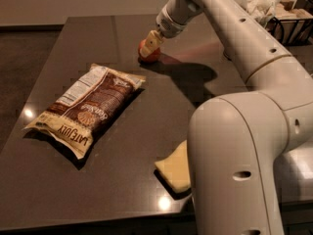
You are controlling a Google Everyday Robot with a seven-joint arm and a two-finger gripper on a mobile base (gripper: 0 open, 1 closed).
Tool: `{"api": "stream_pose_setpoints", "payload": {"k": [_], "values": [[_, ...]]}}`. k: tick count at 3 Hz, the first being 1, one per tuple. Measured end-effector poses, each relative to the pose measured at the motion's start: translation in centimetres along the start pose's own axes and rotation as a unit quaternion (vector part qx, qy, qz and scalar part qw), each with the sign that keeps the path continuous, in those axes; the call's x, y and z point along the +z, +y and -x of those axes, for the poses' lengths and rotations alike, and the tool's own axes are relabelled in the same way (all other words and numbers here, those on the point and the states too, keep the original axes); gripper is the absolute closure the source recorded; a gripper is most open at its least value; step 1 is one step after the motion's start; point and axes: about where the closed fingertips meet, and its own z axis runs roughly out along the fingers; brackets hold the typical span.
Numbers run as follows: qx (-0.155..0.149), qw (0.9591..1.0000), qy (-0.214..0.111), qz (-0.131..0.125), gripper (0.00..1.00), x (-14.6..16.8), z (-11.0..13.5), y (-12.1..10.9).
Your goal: Move apple near brown chip bag
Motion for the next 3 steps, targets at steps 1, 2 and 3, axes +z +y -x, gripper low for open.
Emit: {"api": "stream_pose_setpoints", "payload": {"k": [1,2,3], "values": [[-0.009,0.9998,-0.012,0.012,0.64,-0.5,0.3,0.6],[-0.031,0.9987,-0.035,0.022,0.87,-3.2,-0.2,1.4],[-0.072,0.9953,-0.055,0.034,1.00,-6.6,-1.4,3.0]]}}
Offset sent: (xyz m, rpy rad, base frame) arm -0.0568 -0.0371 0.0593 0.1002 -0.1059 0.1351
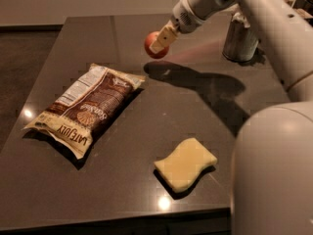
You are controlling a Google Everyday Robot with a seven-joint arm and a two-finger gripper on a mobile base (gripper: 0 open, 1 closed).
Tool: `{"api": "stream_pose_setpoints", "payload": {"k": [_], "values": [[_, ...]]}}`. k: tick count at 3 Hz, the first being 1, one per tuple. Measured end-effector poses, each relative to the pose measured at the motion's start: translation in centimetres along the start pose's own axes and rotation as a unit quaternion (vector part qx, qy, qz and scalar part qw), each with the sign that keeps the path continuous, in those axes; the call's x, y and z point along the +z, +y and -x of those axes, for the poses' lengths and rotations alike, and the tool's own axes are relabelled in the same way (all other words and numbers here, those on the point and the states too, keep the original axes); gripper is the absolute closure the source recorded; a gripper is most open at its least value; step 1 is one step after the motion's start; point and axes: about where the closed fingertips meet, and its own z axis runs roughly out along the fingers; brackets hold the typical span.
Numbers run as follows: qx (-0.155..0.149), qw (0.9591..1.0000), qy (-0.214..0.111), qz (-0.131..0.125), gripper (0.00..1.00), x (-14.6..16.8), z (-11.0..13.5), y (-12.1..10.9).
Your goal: Move apple near brown chip bag
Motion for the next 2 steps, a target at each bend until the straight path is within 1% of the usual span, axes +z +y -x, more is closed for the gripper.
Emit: {"api": "stream_pose_setpoints", "payload": {"k": [1,2], "values": [[-0.046,0.9986,-0.010,0.025,1.00,-2.4,-1.5,3.4],[-0.085,0.9944,-0.010,0.061,1.00,-2.6,-2.3,7.2]]}}
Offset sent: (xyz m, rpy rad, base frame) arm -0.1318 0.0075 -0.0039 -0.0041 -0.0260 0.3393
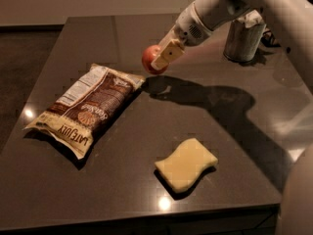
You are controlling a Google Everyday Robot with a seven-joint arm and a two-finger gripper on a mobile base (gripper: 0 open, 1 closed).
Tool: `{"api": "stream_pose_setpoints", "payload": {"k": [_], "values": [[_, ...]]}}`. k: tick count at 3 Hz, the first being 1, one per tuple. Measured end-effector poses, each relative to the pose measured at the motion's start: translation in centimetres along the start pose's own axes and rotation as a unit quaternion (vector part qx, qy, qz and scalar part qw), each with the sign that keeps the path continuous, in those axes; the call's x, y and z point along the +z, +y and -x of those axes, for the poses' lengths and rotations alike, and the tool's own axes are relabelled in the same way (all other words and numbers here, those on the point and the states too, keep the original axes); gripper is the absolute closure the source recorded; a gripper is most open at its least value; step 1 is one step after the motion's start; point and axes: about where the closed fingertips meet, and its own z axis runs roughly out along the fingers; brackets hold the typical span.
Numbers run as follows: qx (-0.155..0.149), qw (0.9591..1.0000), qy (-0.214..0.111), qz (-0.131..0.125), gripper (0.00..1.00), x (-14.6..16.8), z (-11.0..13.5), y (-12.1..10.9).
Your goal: Move apple near brown chip bag
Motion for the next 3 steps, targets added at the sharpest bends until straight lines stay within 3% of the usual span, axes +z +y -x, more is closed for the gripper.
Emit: {"api": "stream_pose_setpoints", "payload": {"k": [3], "values": [[-0.061,0.9954,0.026,0.070,1.00,2.1,-0.5,6.8]]}}
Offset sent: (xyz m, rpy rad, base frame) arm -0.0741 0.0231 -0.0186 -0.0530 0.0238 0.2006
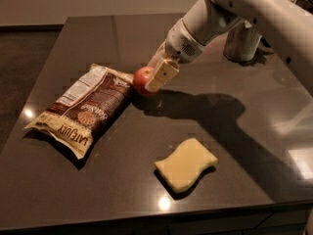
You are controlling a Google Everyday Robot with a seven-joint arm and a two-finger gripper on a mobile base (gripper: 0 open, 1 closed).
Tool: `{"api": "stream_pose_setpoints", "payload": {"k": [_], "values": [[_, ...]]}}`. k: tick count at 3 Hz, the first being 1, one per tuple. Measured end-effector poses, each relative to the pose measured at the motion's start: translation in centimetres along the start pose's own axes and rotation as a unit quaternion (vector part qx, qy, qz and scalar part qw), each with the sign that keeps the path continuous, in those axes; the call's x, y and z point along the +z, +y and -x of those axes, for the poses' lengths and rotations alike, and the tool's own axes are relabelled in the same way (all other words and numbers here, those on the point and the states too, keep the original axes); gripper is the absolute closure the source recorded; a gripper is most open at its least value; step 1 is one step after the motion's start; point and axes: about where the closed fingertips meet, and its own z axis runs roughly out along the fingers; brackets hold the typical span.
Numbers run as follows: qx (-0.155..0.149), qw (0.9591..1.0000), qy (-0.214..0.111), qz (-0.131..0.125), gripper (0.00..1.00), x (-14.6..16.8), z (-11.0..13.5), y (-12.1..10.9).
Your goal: Move apple near brown chip bag
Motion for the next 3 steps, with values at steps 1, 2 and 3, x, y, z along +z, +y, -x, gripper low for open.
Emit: {"api": "stream_pose_setpoints", "payload": {"k": [1,2,3], "values": [[-0.012,0.9996,0.016,0.020,1.00,1.3,0.1,1.0],[-0.020,0.9989,0.035,0.023,0.82,2.2,-0.1,1.6],[-0.018,0.9985,0.046,0.022,0.59,2.7,-0.3,1.5]]}}
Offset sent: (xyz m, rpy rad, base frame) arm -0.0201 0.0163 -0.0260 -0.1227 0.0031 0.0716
